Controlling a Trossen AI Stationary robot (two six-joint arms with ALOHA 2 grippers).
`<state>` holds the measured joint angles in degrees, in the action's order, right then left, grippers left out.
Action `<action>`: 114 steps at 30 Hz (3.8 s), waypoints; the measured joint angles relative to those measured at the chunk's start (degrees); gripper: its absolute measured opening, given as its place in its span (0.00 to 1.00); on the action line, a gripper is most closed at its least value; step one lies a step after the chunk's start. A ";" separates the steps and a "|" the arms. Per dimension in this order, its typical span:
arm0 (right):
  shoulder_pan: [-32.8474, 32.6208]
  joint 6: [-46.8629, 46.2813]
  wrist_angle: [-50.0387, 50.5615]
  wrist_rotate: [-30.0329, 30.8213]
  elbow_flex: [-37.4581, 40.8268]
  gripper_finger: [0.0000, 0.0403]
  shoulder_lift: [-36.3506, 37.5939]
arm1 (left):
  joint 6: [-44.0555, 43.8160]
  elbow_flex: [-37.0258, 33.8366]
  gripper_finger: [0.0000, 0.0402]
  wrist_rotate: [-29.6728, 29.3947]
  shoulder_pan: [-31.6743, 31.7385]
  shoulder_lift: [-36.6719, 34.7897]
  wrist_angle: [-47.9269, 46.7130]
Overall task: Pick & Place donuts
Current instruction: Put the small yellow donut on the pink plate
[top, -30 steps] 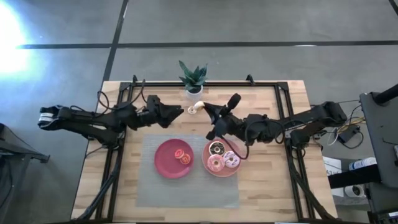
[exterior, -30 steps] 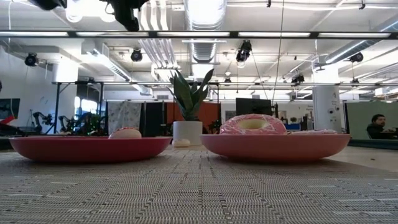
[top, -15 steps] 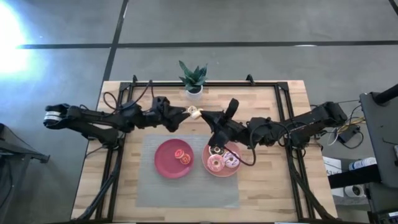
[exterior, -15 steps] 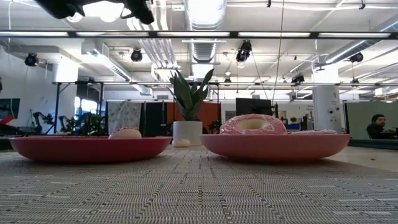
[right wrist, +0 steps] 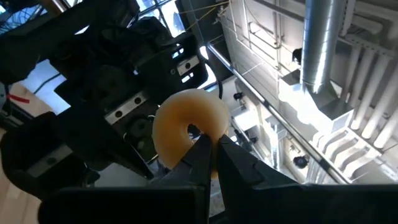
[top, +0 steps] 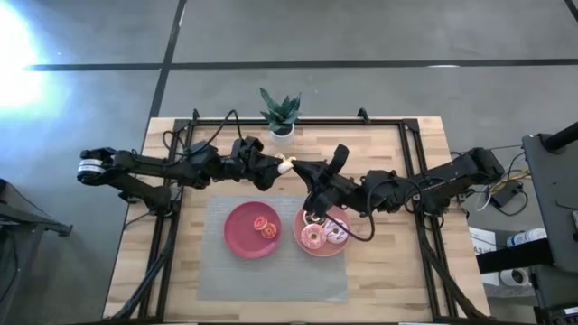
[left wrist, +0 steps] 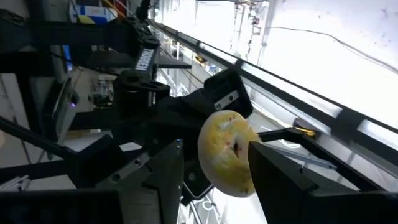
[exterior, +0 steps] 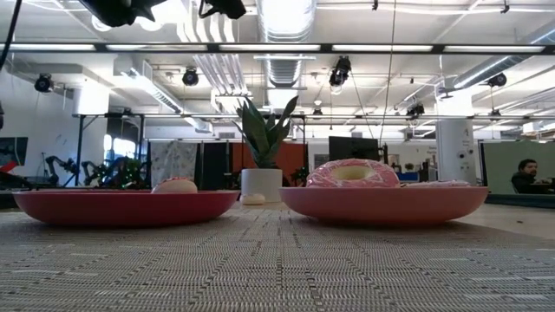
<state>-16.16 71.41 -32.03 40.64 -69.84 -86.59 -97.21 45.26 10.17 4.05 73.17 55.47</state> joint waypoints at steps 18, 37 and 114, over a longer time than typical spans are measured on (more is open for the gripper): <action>0.68 2.52 -0.80 -0.63 0.22 0.03 -0.95 | -0.59 1.07 0.38 5.40 -0.34 1.45 1.57; 0.90 -2.33 -3.13 2.79 1.75 0.03 -2.24 | 0.71 0.87 0.38 4.53 -0.31 1.90 1.75; -4.64 -10.32 -1.05 13.21 7.02 0.04 -0.90 | 14.10 0.36 0.02 1.57 0.87 -1.09 -13.46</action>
<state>-20.80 61.09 -33.08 53.85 -62.83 -87.48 -83.11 45.63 11.74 4.93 72.07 42.01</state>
